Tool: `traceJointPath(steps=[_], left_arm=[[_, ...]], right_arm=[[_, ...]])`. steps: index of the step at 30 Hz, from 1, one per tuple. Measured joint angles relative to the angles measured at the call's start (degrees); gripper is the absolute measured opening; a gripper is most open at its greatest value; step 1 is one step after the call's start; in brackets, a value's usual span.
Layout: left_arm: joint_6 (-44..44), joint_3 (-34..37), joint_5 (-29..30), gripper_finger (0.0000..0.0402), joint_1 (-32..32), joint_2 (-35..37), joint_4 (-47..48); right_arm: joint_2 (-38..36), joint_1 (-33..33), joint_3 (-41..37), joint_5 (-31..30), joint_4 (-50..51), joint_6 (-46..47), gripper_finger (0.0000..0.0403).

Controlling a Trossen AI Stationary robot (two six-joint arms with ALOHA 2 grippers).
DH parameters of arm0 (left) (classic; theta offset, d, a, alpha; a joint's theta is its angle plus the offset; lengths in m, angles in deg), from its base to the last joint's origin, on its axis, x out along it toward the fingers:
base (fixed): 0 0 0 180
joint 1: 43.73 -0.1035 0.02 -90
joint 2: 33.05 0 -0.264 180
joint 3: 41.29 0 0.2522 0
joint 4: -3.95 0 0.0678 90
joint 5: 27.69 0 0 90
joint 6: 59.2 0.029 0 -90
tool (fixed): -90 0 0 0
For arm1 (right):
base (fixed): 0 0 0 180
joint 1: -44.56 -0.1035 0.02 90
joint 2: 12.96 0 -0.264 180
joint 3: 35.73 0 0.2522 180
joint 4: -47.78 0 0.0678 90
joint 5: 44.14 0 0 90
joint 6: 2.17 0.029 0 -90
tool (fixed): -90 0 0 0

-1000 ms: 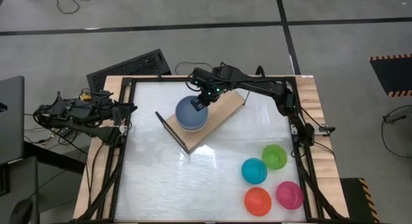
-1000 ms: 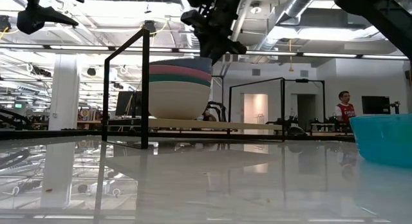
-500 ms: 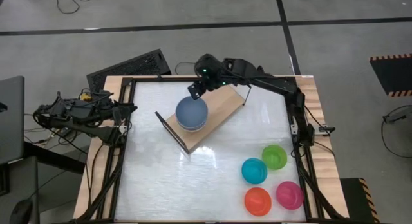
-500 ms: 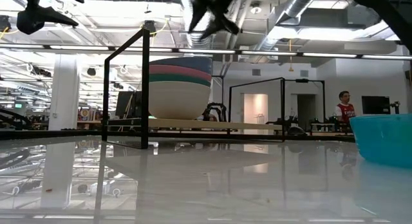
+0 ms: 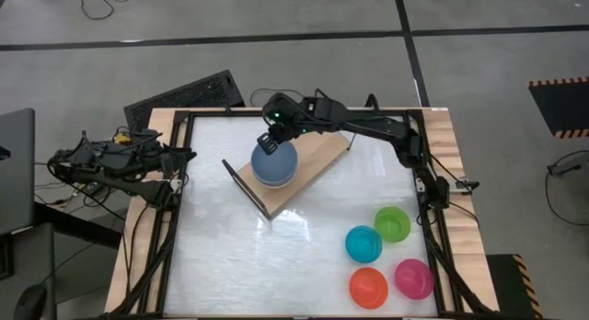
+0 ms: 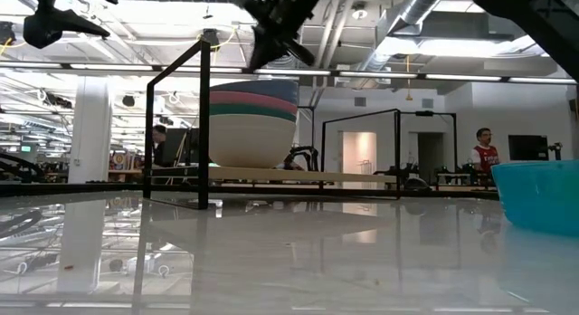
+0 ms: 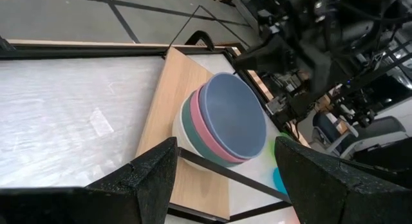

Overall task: Place and stack bowls onto a shelf
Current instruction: Stack the blue bowl on top of the pink bowl on the shelf

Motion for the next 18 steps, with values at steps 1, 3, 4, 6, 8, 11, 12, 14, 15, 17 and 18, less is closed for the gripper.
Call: traceJointPath(steps=[1, 3, 4, 6, 8, 11, 12, 14, 15, 17, 18], left_arm=[[-0.1, 0.0, 0.0, 0.0245, 0.0, 0.0, 0.0], [-0.1, 0.0, 0.0, 0.0245, 0.0, 0.0, 0.0], [-0.1, 0.0, 0.0, 0.0245, 0.0, 0.0, 0.1], [-0.1, 0.0, 0.0, 0.0245, 0.0, 0.0, 0.4], [-0.2, 0.0, 0.0, 0.0245, 0.0, 0.0, 0.5], [-1.1, 0.0, 0.1, 0.0245, 0.0, 0.0, 1.3], [-1.2, 0.0, 0.1, 0.0245, 0.0, 0.0, 1.3], [-1.2, 0.0, 0.5, 0.0245, 0.0, 0.0, 1.3], [-1.2, 0.0, 0.7, 0.0245, 0.0, 0.0, 1.3], [-1.3, 0.0, 1.4, 0.0245, 0.0, 0.0, 1.2], [-1.3, 0.0, 1.8, 0.0245, 0.0, 0.0, 1.2]], right_arm=[[0.1, 0.2, 0.0, -0.3, 0.5, 0.0, 0.0033], [0.1, 0.6, 0.0, -1.1, 2.4, -0.2, 0.0027], [0.1, 0.6, 0.0, -1.2, 3.1, -0.6, 0.0021], [0.1, 0.2, 0.0, -2.0, 3.2, -1.6, 0.0017], [-0.8, -0.5, 0.0, -3.3, 4.3, -1.9, 0.0017], [-4.5, -2.4, 0.0, -6.9, 6.1, -2.1, 0.0017], [-6.1, -3.2, 0.0, -9.0, 8.1, -2.2, 0.0017], [-8.7, -5.2, 0.1, -13.8, 11.6, -3.0, 0.0017], [-9.9, -6.1, 0.1, -15.8, 12.7, -3.4, 0.0017], [-12.3, -7.7, 0.0, -18.3, 16.5, -3.7, 0.0017], [-13.6, -8.4, 0.0, -18.9, 18.0, -3.7, 0.0017]])
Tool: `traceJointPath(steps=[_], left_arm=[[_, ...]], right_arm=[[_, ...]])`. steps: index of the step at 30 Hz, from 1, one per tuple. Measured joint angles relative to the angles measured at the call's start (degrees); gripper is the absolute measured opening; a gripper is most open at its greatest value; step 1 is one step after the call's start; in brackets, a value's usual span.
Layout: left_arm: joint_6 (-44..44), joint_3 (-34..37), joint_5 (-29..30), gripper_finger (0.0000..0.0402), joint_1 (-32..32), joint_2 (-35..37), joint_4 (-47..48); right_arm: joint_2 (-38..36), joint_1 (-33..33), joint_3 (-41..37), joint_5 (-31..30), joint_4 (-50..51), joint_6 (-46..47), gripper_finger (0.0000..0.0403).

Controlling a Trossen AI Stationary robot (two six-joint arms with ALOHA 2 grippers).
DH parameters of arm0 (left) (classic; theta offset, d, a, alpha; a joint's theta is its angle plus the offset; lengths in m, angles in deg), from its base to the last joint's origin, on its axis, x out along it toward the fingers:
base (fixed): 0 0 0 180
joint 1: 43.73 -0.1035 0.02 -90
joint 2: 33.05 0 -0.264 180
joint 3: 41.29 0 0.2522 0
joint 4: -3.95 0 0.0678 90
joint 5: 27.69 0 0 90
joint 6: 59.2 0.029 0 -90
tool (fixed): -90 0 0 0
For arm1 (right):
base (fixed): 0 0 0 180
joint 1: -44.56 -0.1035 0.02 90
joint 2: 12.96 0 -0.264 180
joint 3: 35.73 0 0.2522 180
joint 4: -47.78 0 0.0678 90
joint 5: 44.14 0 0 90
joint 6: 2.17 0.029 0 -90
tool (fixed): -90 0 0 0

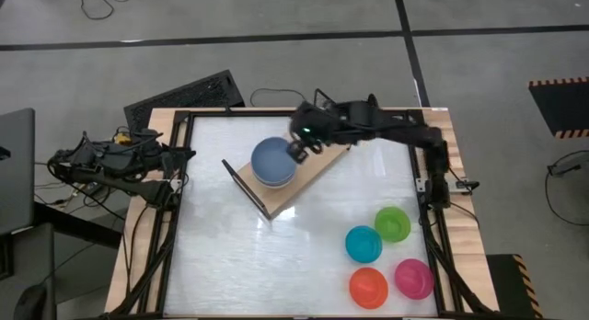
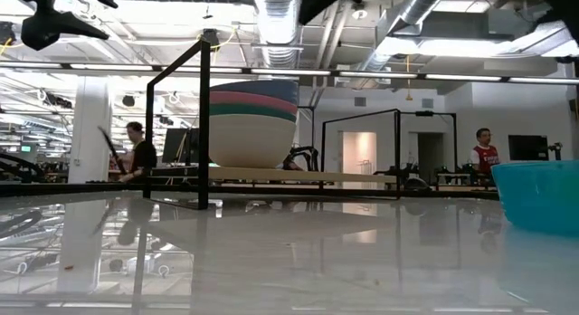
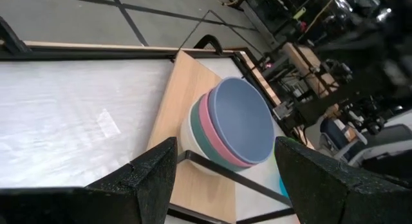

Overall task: Place and stack bowls onto a shelf
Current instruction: Stack the blue bowl on top of the pink bowl on the shelf

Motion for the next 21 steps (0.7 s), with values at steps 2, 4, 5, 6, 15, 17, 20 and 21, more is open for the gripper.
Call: traceJointPath(steps=[2, 4, 5, 6, 15, 17, 20, 21], left_arm=[[-0.2, 0.0, 0.8, 0.0245, 0.0, 0.0, 0.0], [-0.4, 0.0, 1.2, 0.0245, 0.0, 0.0, 0.0], [-0.4, 0.0, 1.3, 0.0245, 0.0, 0.0, 0.0], [-0.4, 0.0, 1.4, 0.0245, 0.0, 0.0, 0.0], [-1.5, 0.0, 3.5, 0.0245, 0.0, 0.0, -0.1], [-1.6, 0.0, 4.7, 0.0245, 0.0, 0.0, -0.1], [-2.8, 0.0, 6.7, 0.0245, 0.0, 0.0, -0.1], [-2.9, 0.0, 7.0, 0.0245, 0.0, 0.0, -0.1]], right_arm=[[-3.3, -0.4, 0.0, -0.2, 3.3, 0.1, 0.0017], [-6.6, -0.3, 0.1, 0.0, 5.4, -1.3, 0.0017], [-8.4, -0.1, 0.1, 1.4, 5.6, -3.7, 0.0017], [-9.8, 0.2, 0.1, 3.2, 5.5, -6.5, 0.0017], [-26.3, 9.6, -20.9, 19.8, -6.7, -17.7, 0.0017], [-31.2, 12.3, -31.3, 23.0, -18.0, -16.9, 0.0017], [-35.9, 14.8, -47.2, 30.4, -38.4, -14.3, 0.0017], [-36.4, 15.1, -52.0, 32.6, -44.7, -13.0, 0.0017]])
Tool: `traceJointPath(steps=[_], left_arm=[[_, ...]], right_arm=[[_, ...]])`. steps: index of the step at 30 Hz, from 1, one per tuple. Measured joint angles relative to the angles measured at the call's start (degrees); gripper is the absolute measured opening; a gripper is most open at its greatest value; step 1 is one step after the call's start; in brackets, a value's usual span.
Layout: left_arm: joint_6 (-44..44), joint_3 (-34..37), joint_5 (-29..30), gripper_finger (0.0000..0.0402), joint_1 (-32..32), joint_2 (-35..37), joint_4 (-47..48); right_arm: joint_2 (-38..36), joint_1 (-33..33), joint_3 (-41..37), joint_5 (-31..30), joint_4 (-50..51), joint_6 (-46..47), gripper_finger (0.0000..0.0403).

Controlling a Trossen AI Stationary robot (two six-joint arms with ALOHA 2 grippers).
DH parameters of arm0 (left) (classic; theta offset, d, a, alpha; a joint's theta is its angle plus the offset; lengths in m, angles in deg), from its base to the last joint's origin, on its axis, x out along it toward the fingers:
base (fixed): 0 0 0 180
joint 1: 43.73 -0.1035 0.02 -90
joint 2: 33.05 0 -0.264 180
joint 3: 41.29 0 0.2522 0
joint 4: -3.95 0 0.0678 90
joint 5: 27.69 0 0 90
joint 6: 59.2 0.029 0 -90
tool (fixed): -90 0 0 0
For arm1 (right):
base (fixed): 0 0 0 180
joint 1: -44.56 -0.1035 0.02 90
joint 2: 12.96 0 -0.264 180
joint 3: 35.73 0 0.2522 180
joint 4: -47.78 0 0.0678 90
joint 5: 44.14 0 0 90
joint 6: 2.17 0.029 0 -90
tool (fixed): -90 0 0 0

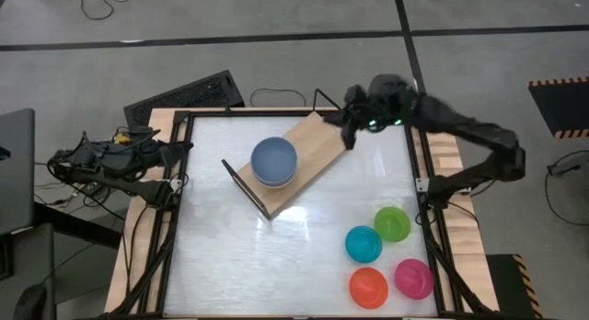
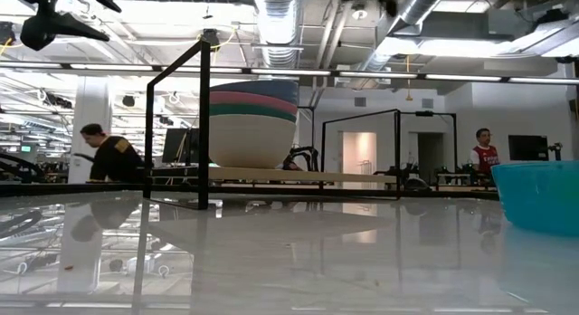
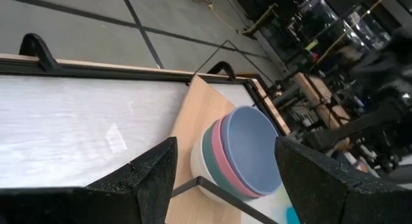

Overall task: Place and stack bowls onto a shelf
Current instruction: Stack the blue bowl on top of the pink bowl on the shelf

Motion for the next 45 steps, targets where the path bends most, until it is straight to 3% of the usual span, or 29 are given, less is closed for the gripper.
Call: traceJointPath(steps=[5, 12, 22, 45], left_arm=[[-0.5, 0.0, 0.2, 0.0245, 0.0, 0.0, 0.0], [-2.5, 0.0, 0.2, 0.0245, 0.0, 0.0, 0.0], [-5.0, 0.0, 0.1, 0.0245, 0.0, 0.0, 0.0], [-5.0, 0.0, 4.1, 0.0245, 0.0, 0.0, 0.1]], right_arm=[[2.8, -0.5, -16.2, 4.8, -28.5, 6.4, 0.0017], [11.9, -1.4, -19.4, 9.1, -41.2, 8.9, 0.0017], [19.4, -0.4, -19.3, 10.9, -42.7, 9.4, 0.0017], [19.2, 2.4, -19.3, 12.9, -39.5, 11.9, 0.0017]])
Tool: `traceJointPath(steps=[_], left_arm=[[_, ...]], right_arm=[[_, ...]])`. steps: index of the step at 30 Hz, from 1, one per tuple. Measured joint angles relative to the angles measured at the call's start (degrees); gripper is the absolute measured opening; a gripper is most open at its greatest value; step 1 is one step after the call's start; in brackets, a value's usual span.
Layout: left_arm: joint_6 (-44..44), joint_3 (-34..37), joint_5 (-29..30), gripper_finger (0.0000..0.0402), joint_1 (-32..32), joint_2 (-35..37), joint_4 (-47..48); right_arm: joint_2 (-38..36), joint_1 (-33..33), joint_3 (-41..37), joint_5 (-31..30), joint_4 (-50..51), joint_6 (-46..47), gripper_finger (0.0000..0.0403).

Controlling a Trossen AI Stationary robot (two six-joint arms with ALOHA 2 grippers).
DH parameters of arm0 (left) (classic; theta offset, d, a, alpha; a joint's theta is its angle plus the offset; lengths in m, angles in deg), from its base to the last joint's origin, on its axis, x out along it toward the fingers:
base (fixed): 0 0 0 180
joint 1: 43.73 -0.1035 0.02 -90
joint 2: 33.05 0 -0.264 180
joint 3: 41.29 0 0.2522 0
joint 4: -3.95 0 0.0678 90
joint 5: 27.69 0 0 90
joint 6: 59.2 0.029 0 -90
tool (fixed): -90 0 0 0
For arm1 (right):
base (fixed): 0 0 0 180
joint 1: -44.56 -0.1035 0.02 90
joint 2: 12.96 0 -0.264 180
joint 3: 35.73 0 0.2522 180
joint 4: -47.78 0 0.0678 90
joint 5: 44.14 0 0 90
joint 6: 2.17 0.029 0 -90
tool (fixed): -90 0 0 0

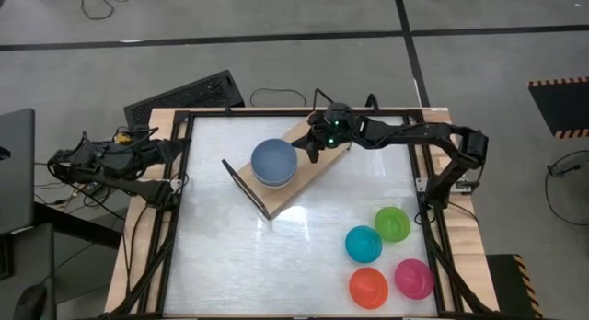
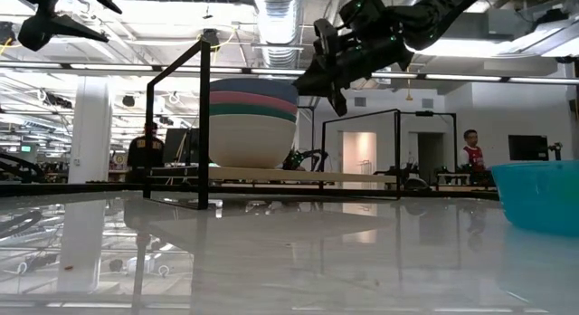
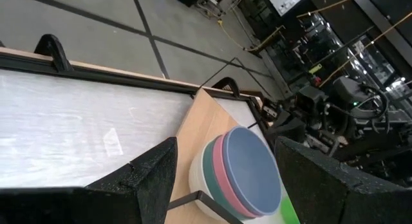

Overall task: Place and stack bowls onto a shelf
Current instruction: Stack the blue bowl on top of the pink bowl on the shelf, then put the green bowl on the shelf

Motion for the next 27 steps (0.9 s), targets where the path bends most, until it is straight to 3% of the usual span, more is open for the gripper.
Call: traceJointPath(steps=[4, 7, 9, 12, 17, 22, 27], left_arm=[[0.2, 0.0, -0.2, 0.0245, 0.0, 0.0, 0.0], [1.9, 0.0, -0.8, 0.0245, 0.0, 0.0, 0.0], [2.6, 0.0, -1.1, 0.0245, 0.0, 0.0, 0.0], [2.6, 0.0, -1.1, 0.0245, 0.0, 0.0, 0.0], [2.6, 0.0, -1.4, 0.0245, 0.0, 0.0, 0.0], [3.5, 0.0, -1.4, 0.0245, 0.0, 0.0, 0.3], [3.9, 0.0, -2.0, 0.0245, 0.0, 0.0, 0.3]], right_arm=[[-5.1, 0.3, 0.0, 6.1, 2.7, 4.6, 0.0047], [-11.6, -0.8, 0.1, 6.6, 16.1, 5.5, 0.0074], [-15.7, -1.7, 0.1, 3.4, 30.3, 2.9, 0.0088], [-21.7, -3.2, 0.0, -6.0, 53.1, 1.2, 0.0108], [-29.9, -6.2, 0.0, -17.5, 78.4, 9.2, 0.0158], [-34.5, -12.2, -0.8, -21.8, 88.3, 21.5, 0.0216], [-36.0, -18.9, -6.6, -21.7, 86.5, 31.3, 0.0238]])
